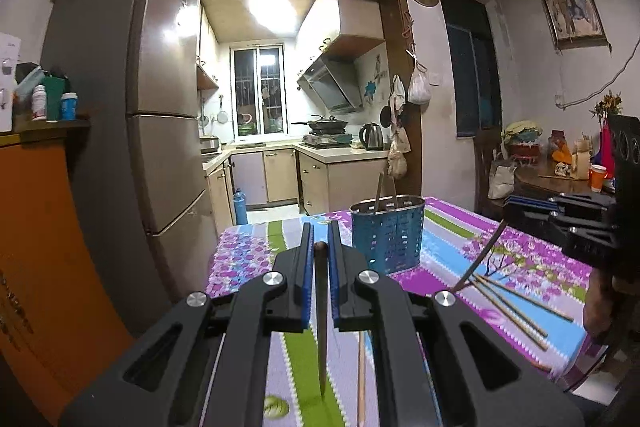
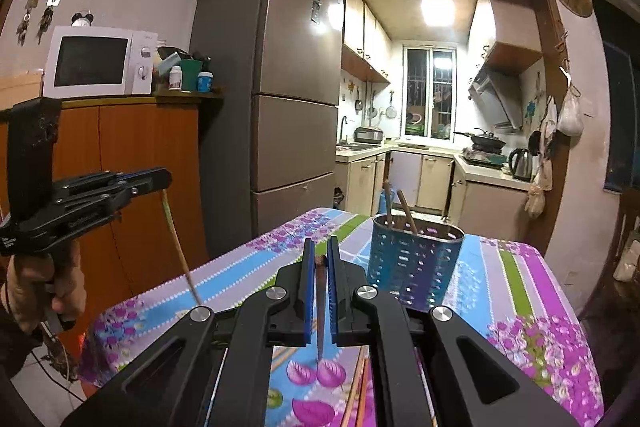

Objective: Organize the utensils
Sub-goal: 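Carry both chopsticks over the blue holder and lower them inside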

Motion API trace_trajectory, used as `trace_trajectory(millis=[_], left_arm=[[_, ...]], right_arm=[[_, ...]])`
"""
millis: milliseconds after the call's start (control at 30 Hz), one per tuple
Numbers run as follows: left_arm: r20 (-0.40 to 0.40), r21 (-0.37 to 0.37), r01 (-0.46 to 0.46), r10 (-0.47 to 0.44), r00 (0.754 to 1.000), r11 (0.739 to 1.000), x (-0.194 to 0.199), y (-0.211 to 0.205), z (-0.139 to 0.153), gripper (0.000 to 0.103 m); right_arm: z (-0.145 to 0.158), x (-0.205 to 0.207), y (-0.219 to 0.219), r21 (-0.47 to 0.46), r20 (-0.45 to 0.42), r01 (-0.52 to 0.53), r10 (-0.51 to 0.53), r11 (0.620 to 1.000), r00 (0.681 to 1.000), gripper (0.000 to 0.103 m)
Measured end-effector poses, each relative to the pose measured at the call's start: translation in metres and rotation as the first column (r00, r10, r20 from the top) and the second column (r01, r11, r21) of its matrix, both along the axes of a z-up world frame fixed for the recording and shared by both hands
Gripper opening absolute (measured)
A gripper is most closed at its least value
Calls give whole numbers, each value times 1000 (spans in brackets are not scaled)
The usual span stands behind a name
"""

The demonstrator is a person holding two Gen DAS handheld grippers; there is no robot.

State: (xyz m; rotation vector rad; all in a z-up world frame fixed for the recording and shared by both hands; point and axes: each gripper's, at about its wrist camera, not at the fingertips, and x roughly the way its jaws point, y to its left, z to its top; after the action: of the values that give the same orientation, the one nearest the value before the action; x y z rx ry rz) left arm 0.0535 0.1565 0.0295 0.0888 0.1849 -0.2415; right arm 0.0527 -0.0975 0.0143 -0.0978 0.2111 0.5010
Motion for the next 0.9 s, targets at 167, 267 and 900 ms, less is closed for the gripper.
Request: trace_trajectory(millis=[167, 267, 900], left_arm=[[1, -11, 16, -16, 1000, 1000, 14, -6, 16, 6], [3, -17, 30, -30, 1000, 999, 18, -12, 22, 6], [57, -51, 111, -108, 992, 992, 64, -62, 90, 5]], right_arm=[[20, 14, 1, 2, -14, -28, 28, 1000, 1000, 7], [31, 18, -3, 14, -20, -40, 40, 999, 999, 7], [130, 65, -61, 55, 15, 8, -9, 998, 1000, 7]])
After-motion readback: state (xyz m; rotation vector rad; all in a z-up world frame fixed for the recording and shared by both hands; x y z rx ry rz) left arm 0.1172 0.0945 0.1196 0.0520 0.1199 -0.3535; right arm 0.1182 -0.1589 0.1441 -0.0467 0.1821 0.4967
